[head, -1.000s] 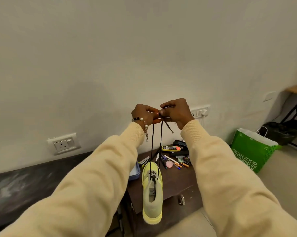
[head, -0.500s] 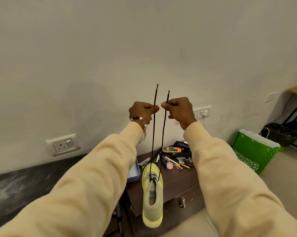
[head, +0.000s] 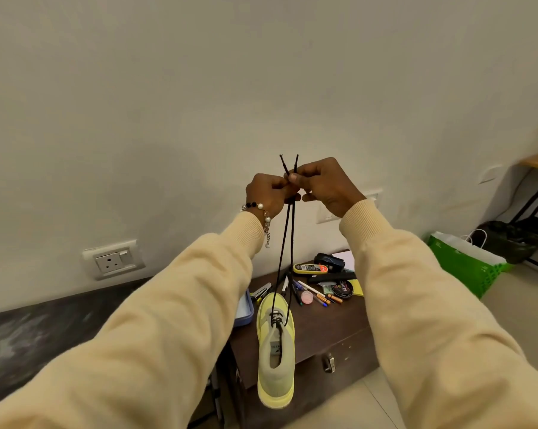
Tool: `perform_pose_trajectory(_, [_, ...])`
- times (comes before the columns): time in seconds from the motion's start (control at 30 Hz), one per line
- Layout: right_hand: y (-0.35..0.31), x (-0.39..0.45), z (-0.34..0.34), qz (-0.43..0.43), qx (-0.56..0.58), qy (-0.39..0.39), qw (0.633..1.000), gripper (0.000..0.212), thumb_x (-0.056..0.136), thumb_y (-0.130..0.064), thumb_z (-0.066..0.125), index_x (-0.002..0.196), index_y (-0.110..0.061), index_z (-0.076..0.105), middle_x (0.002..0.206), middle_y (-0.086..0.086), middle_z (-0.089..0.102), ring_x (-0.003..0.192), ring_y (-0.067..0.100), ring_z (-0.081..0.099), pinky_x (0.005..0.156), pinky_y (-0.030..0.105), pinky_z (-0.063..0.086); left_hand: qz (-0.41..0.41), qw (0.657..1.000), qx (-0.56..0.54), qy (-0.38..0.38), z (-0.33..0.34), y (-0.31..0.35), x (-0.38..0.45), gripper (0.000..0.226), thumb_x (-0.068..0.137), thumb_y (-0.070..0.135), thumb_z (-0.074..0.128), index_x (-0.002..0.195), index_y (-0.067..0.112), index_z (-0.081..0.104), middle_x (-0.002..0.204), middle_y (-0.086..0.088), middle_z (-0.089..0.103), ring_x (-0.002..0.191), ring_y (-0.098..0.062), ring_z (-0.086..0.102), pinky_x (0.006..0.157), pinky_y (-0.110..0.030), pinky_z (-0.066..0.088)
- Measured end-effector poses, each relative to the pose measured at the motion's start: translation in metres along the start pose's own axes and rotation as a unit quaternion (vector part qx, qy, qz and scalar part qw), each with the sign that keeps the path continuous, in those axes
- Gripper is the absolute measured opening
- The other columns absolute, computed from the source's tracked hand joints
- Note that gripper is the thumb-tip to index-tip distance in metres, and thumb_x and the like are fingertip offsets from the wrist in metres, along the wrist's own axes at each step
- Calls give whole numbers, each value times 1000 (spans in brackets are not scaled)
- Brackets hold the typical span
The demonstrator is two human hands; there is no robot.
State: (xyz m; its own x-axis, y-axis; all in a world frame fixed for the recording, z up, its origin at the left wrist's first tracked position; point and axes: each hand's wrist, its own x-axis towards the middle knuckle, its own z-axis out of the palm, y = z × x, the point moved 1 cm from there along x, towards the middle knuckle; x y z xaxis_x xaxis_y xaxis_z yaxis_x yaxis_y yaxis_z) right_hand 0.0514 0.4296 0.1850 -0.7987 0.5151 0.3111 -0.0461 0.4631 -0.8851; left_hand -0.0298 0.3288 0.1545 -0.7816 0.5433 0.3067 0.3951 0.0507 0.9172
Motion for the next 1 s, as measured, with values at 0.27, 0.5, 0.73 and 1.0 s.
perform_pose_trajectory(0.27, [-6, 9, -1, -21, -42, 32, 998, 11, 80, -13, 74, 87, -5, 74, 70, 4, 66, 51, 7, 54, 49, 22, 43, 36, 998, 32, -41, 1, -5, 2, 18, 91, 14, 64, 106, 9, 73, 100, -8, 73, 97, -21, 68, 94, -38, 52])
perform_pose_trajectory(0.5, [7, 4, -22, 47, 103, 83, 990, 10, 81, 3, 69, 88, 9, 67, 76, 13, 65, 59, 20, 62, 55, 24, 51, 39, 992, 95, -75, -1, -19, 0, 20, 92, 15, 63, 106, 5, 71, 97, -11, 72, 74, -17, 68, 71, -20, 52])
perform_pose_trajectory(0.73, [71, -25, -12, 139, 236, 83, 958, 11, 80, 7, 67, 91, 3, 67, 82, 14, 67, 72, 24, 66, 60, 22, 55, 98, 974, 191, -78, -12, -7, 9, 18, 84, 6, 70, 102, 4, 73, 89, -11, 73, 72, -14, 67, 77, -23, 56])
perform_pose_trajectory(1.0, [107, -43, 59, 100, 165, 61, 979, 23, 87, -4, 63, 109, -1, 68, 90, 6, 70, 78, 11, 60, 70, 23, 49, 176, 894, 390, -136, -15, 7, 10, 19, 88, 10, 67, 106, 10, 74, 99, -8, 73, 88, -21, 67, 86, -32, 53])
